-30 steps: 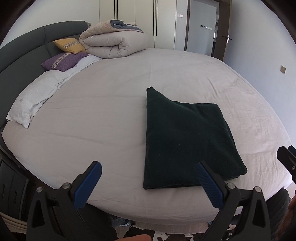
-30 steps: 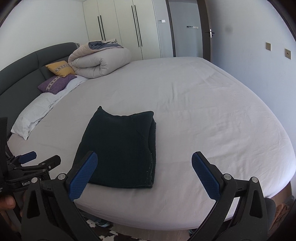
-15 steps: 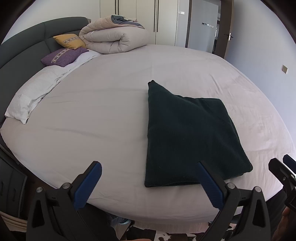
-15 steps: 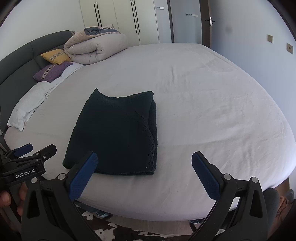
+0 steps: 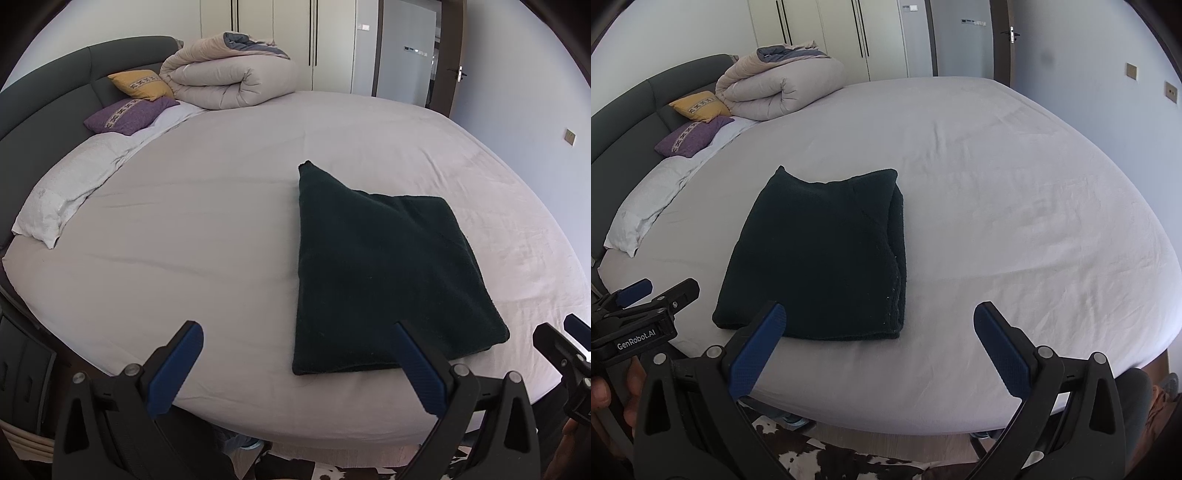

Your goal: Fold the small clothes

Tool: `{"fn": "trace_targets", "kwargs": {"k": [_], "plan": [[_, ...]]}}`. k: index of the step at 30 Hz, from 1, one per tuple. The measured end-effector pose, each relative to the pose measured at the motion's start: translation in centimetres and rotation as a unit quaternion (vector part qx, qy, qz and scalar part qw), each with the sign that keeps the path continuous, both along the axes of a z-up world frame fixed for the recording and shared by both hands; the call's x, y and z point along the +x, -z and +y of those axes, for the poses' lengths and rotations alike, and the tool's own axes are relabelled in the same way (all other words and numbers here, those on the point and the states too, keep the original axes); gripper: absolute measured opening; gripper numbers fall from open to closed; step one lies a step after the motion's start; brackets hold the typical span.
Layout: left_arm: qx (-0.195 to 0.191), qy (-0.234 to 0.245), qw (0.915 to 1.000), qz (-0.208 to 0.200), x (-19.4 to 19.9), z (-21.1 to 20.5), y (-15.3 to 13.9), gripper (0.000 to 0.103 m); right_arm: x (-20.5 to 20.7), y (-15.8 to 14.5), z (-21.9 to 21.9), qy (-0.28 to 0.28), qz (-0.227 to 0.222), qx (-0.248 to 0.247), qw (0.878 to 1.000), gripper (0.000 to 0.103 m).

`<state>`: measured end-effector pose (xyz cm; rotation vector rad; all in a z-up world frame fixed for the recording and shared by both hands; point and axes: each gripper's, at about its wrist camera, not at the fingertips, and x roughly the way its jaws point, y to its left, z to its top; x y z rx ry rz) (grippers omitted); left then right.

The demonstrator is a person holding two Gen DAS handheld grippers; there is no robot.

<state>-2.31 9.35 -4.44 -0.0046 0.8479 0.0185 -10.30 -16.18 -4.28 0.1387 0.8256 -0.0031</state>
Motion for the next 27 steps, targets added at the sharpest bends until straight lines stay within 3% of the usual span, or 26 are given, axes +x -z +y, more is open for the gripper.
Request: {"fn": "trace_targets", "kwargs": {"k": [27], "plan": [[0.008, 0.0, 0.9999, 0.01, 0.1, -0.3, 1.0, 0.103, 1.0, 1.3, 0.5, 0.007, 0.011, 0.005, 1.0, 0.103]]}}
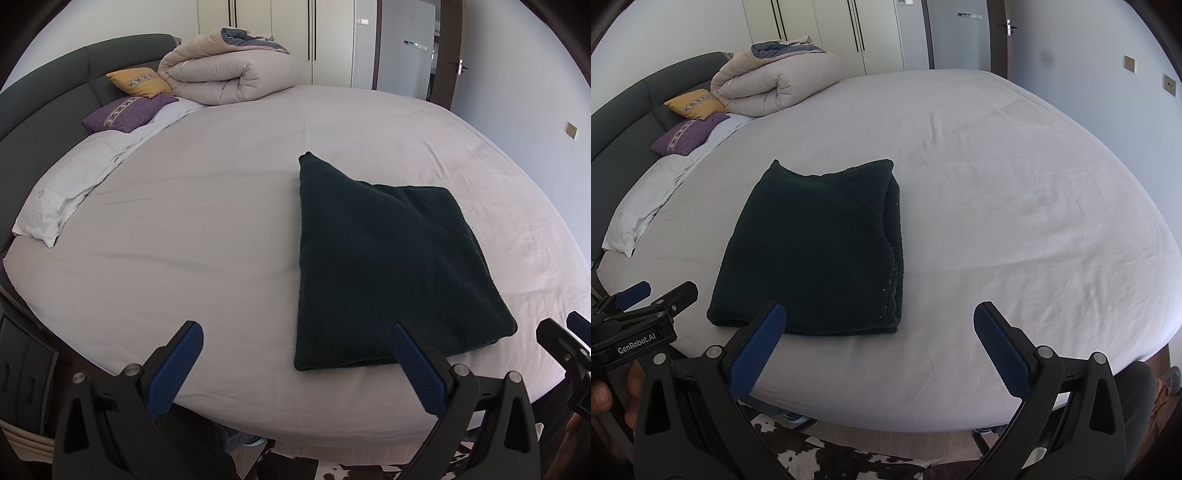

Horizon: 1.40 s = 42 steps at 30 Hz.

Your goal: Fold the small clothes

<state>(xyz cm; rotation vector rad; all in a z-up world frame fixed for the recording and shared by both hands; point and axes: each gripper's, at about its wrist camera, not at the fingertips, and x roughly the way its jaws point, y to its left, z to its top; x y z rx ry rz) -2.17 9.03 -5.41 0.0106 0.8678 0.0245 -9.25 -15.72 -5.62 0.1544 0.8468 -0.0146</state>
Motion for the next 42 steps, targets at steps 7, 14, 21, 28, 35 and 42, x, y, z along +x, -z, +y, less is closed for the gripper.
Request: {"fn": "trace_targets", "kwargs": {"k": [7, 14, 21, 28, 35, 42], "plan": [[0.001, 0.002, 1.0, 0.001, 0.01, -0.2, 0.15, 0.103, 0.08, 0.21, -0.04, 0.003, 0.002, 0.002, 1.0, 0.103], [0.001, 0.001, 1.0, 0.001, -0.03, -0.23, 0.15, 0.103, 0.17, 0.3, -0.06, 0.003, 0.004, 0.003, 1.0, 0.103], [0.002, 0.002, 1.0, 0.002, -0.04, -0.31, 0.33, 0.103, 0.25, 0.35, -0.09, 0.003, 0.004, 0.003, 1.0, 0.103], [0.001, 0.003, 1.0, 0.003, 0.0, -0.31, 0.38, 0.103, 0.25, 0.41, -0.11, 0.003, 0.004, 0.003, 1.0, 0.103], [0.0, 0.003, 1.0, 0.004, 0.05, -0.29, 0.51, 0.103, 0.23, 0.51, 0.04, 0.004, 0.005, 0.005, 1.0, 0.103], [0.0, 0.004, 1.0, 0.005, 0.09, -0.29, 0.6, 0.103, 0.26, 0.65, 0.2, 0.005, 0.006, 0.005, 1.0, 0.103]]}}
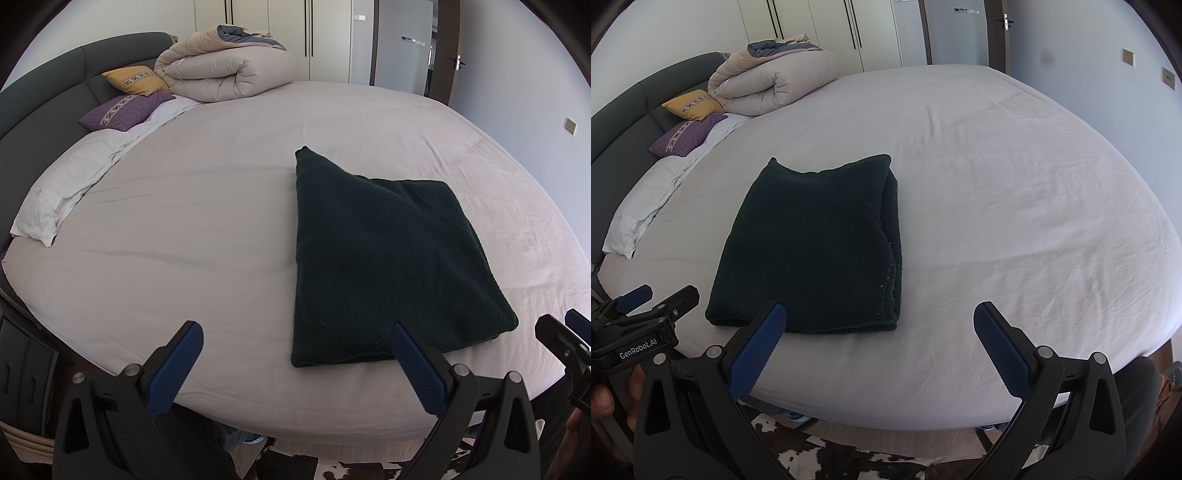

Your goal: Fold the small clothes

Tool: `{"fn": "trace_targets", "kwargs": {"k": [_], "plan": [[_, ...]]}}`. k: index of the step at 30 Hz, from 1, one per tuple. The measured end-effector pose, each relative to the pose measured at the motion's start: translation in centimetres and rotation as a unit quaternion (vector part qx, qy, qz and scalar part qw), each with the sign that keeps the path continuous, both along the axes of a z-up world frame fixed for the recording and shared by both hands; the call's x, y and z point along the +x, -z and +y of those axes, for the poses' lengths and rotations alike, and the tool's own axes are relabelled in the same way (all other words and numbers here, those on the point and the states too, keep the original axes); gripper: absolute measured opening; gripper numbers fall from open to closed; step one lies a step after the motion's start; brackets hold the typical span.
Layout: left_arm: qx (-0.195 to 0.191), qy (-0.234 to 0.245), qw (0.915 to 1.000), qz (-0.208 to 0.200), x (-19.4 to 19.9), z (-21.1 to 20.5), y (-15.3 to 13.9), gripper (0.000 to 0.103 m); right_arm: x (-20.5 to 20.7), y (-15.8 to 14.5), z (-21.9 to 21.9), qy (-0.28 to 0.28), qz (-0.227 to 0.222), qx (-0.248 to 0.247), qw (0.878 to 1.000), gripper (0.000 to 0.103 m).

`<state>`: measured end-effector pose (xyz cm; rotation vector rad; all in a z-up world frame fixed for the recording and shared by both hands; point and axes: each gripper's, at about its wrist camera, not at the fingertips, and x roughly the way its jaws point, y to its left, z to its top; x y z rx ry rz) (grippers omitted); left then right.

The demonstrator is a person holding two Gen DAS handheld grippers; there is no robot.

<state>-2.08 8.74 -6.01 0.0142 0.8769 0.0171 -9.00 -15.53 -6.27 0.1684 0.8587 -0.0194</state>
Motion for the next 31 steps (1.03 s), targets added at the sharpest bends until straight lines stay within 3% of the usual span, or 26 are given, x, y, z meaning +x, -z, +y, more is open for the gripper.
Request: {"fn": "trace_targets", "kwargs": {"k": [31], "plan": [[0.006, 0.008, 0.9999, -0.002, 0.25, 0.3, 0.05, 0.103, 0.14, 0.38, 0.81, 0.001, 0.006, 0.007, 1.0, 0.103]]}}
